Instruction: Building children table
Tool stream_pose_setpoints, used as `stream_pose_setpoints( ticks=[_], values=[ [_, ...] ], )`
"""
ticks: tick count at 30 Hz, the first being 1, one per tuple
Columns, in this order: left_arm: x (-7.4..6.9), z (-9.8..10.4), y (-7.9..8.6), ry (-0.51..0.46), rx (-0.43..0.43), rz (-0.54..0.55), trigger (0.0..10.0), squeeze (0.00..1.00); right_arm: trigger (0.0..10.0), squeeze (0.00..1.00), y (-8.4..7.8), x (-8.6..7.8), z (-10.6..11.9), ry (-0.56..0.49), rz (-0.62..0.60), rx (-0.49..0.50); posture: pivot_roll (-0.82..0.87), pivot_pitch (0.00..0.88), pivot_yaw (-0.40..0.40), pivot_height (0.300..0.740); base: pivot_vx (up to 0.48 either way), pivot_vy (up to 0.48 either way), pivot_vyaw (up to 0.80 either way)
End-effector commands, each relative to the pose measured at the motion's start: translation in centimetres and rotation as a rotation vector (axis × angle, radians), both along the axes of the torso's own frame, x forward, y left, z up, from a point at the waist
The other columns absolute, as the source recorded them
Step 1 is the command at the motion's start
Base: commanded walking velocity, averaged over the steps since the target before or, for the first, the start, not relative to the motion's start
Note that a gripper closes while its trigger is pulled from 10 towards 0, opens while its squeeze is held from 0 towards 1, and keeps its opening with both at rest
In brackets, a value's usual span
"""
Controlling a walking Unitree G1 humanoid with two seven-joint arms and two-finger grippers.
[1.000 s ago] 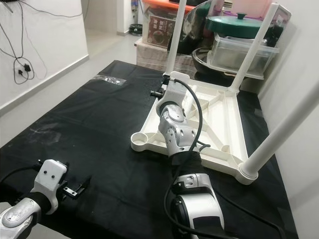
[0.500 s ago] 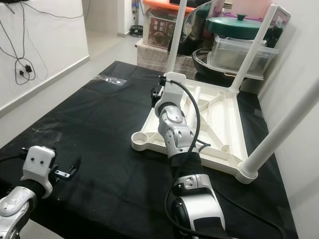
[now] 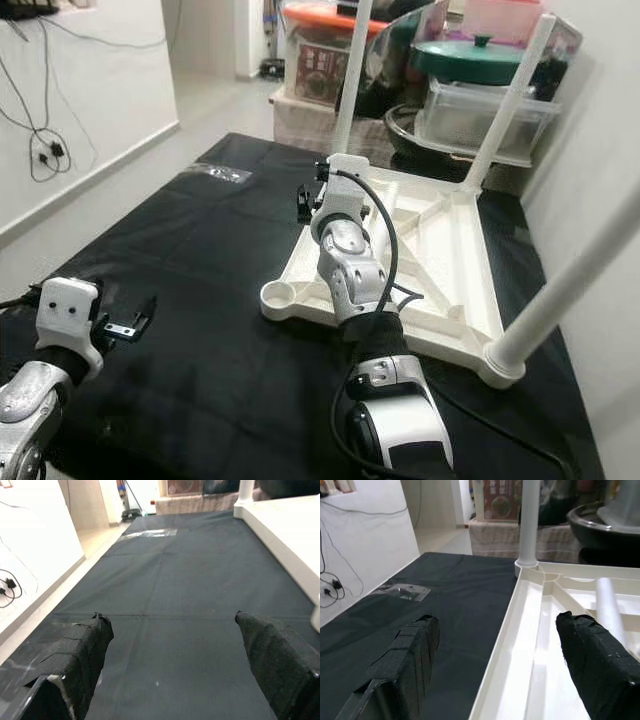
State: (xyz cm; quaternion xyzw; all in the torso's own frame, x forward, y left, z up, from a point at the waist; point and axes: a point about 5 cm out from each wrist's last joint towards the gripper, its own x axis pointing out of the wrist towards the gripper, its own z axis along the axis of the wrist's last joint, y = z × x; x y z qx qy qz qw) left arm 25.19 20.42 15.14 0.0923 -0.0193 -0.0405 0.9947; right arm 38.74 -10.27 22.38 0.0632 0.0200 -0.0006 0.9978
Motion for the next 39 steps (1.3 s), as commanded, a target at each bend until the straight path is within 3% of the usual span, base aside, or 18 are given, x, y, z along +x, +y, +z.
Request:
stream_pose_setpoints(
  ticks=[1, 10, 14, 19, 23, 25, 28, 39],
  values=[
    [0.1, -0.3, -0.1, 0.008, -0.004, -0.001, 10.0, 0.00, 10.0, 0.00, -0.3, 0.3, 0.0, 0.017, -0.002, -0.017, 0.10, 0.000, -0.094, 0.740, 0.315, 0.000, 0.00],
    [-0.2, -0.4, -0.7, 0.008, 0.000, -0.036, 10.0, 0.00, 10.0, 0.00, -1.1, 0.9, 0.3, 0.051, -0.021, -0.063, 0.10, 0.000, -0.098, 0.740, 0.070, 0.000, 0.00],
    [-0.2, -0.5, -0.8, 0.009, 0.001, -0.036, 10.0, 0.00, 10.0, 0.00, -2.1, 1.3, -0.3, 0.124, -0.039, -0.077, 0.10, 0.000, -0.100, 0.740, 0.000, 0.000, 0.00],
    [-0.2, -0.5, -0.8, 0.010, 0.004, -0.035, 10.0, 0.00, 10.0, 0.00, -2.9, 1.2, -2.5, 0.248, -0.054, -0.040, 0.09, 0.000, -0.104, 0.740, 0.000, 0.000, 0.00],
    [-0.3, -0.7, -0.8, 0.016, 0.010, -0.030, 10.0, 0.00, 10.0, 0.00, -4.8, 1.3, -3.5, 0.287, -0.123, -0.036, 0.09, 0.000, -0.110, 0.740, 0.000, 0.000, 0.00],
    [-0.4, -1.0, -0.8, 0.022, 0.013, -0.030, 10.0, 0.00, 10.0, 0.00, -5.5, 1.0, -5.2, 0.378, -0.125, -0.044, 0.09, 0.000, -0.117, 0.740, 0.000, 0.000, 0.00],
    [-0.4, -1.1, -0.9, 0.024, 0.013, -0.031, 10.0, 0.00, 10.0, 0.00, -5.7, 0.6, -6.8, 0.456, -0.119, -0.045, 0.09, 0.000, -0.121, 0.740, 0.000, 0.000, 0.00],
    [-0.2, -1.3, -1.0, 0.032, 0.025, -0.026, 10.0, 0.00, 10.0, 0.00, -5.7, -0.4, -10.0, 0.595, -0.074, -0.102, 0.09, 0.000, -0.130, 0.740, 0.000, 0.000, 0.00]
  ],
)
